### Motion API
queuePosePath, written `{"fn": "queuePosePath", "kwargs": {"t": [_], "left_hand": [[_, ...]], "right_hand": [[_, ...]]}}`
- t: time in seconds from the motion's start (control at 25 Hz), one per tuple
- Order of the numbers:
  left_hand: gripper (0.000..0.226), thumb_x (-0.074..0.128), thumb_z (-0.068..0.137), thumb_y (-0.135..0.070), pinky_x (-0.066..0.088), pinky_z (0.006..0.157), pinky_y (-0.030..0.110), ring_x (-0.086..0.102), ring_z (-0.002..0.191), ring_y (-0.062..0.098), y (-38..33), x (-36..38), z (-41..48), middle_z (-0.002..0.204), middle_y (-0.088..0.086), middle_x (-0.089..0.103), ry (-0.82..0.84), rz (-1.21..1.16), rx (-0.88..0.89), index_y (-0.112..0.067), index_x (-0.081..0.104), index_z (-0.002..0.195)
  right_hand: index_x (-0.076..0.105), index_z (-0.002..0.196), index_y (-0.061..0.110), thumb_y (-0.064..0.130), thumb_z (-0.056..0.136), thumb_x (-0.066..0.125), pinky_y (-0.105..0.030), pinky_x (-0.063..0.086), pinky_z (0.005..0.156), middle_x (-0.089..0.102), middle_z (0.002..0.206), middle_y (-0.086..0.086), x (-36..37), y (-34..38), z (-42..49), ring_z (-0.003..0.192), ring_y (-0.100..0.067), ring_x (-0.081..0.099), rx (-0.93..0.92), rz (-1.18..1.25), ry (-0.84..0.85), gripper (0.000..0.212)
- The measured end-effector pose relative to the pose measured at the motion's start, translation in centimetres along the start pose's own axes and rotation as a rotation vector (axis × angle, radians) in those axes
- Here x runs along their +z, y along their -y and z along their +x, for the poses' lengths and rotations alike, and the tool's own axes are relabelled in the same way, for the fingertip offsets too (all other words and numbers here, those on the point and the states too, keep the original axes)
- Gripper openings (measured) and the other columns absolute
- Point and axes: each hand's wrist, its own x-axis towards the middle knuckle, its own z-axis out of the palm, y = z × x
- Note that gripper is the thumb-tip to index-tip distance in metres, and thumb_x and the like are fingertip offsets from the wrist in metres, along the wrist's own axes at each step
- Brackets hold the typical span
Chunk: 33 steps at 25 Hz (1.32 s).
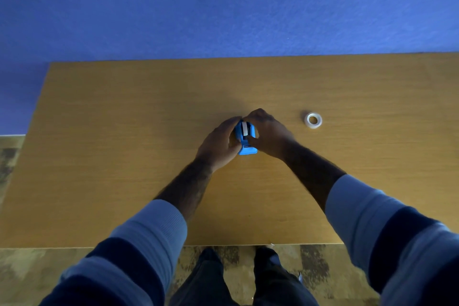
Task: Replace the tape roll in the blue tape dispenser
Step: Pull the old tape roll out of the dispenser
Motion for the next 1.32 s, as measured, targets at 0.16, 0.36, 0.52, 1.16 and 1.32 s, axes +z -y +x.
{"fn": "queuePosePath", "kwargs": {"t": [0.16,0.36,0.52,1.16,1.32], "left_hand": [[0.064,0.063,0.092,-0.029,0.053,0.102,0.038,0.055,0.130,0.010,0.2,0.2,0.2,0.150,-0.010,0.053,0.003,0.017,-0.002,-0.031,0.039,0.152],[0.059,0.062,0.094,-0.031,0.054,0.103,0.042,0.056,0.129,0.008,0.3,0.1,0.5,0.145,-0.011,0.057,0.006,-0.017,-0.012,-0.033,0.043,0.149],[0.058,0.059,0.099,-0.045,0.048,0.109,0.036,0.053,0.134,0.011,-1.1,0.2,0.9,0.149,-0.003,0.056,-0.065,-0.124,-0.083,-0.021,0.047,0.150],[0.024,0.066,0.096,-0.029,0.050,0.067,0.012,0.070,0.077,-0.001,-4.9,-0.5,2.9,0.090,-0.001,0.080,-0.373,-0.371,-0.243,-0.012,0.080,0.106],[0.026,0.068,0.095,-0.034,0.062,0.079,0.039,0.073,0.074,0.010,-4.5,-0.8,3.6,0.083,0.000,0.079,-0.388,-0.484,-0.295,-0.013,0.080,0.105]], "right_hand": [[0.058,0.134,0.018,0.018,0.085,0.076,-0.033,0.057,0.087,0.056,0.130,-0.002,0.2,0.2,0.4,0.112,-0.017,0.058,0.004,-0.059,-0.007,0.053],[0.060,0.129,0.018,0.022,0.085,0.076,-0.032,0.059,0.082,0.059,0.125,-0.001,0.2,0.2,0.9,0.107,-0.016,0.061,0.003,-0.076,-0.035,0.047],[0.062,0.125,0.018,0.022,0.086,0.074,-0.035,0.058,0.084,0.060,0.125,-0.001,0.0,0.3,0.9,0.107,-0.016,0.060,0.006,-0.022,-0.031,0.041],[0.067,0.115,0.008,0.004,0.091,0.065,-0.033,0.056,0.078,0.062,0.111,-0.011,-1.4,1.9,1.9,0.091,-0.021,0.064,-0.036,0.107,-0.203,0.025],[0.074,0.112,0.012,0.008,0.092,0.065,-0.024,0.046,0.079,0.069,0.105,-0.011,-1.3,1.8,2.6,0.094,-0.023,0.065,0.010,0.177,-0.267,0.022]]}}
